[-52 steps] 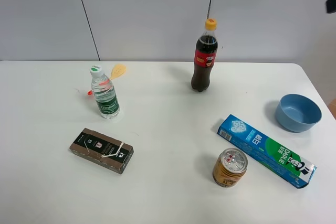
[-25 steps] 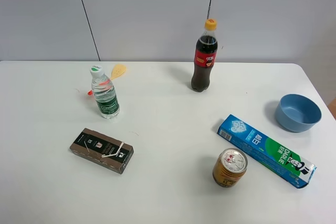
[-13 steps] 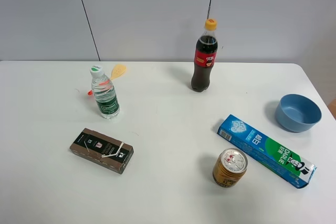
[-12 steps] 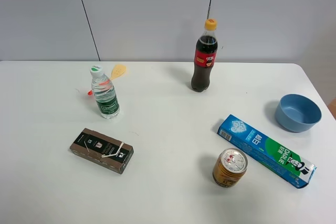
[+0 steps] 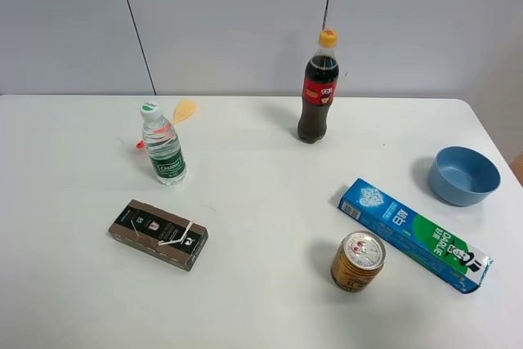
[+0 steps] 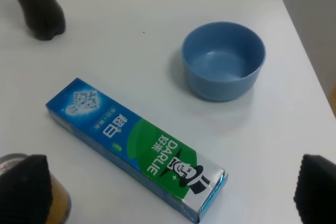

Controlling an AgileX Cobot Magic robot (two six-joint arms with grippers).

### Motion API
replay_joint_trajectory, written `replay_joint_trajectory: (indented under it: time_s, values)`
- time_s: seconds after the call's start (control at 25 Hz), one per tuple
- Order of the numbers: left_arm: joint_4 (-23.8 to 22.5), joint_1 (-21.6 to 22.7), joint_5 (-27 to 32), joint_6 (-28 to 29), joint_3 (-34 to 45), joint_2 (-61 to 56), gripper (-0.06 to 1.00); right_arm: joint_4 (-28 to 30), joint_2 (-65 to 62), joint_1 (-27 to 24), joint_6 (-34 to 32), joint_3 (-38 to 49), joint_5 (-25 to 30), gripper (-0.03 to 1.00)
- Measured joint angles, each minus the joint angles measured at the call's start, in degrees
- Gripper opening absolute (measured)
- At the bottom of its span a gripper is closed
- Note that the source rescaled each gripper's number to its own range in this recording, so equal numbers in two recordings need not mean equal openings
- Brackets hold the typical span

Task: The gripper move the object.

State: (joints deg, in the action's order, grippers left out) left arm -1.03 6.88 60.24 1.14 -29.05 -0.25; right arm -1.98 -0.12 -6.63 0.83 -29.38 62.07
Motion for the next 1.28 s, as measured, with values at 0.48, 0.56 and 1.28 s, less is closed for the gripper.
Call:
replay_joint_trajectory:
  time_s: [0.48, 0.56, 1.28]
  values:
    - [0.0, 0.0, 0.0, 0.0, 0.0, 0.0, 1.0, 0.5, 0.0, 0.0, -0.8, 0.7, -1.1, 0.87]
    - [0.0, 0.0, 0.0, 0.0, 0.0, 0.0, 1.0, 0.5, 0.0, 0.0, -0.8, 0.7, -1.1, 0.87]
    - [0.0, 0.0, 0.0, 0.0, 0.0, 0.0, 1.0, 0.7, 0.0, 0.0, -1.5, 0.7, -1.1, 0.87]
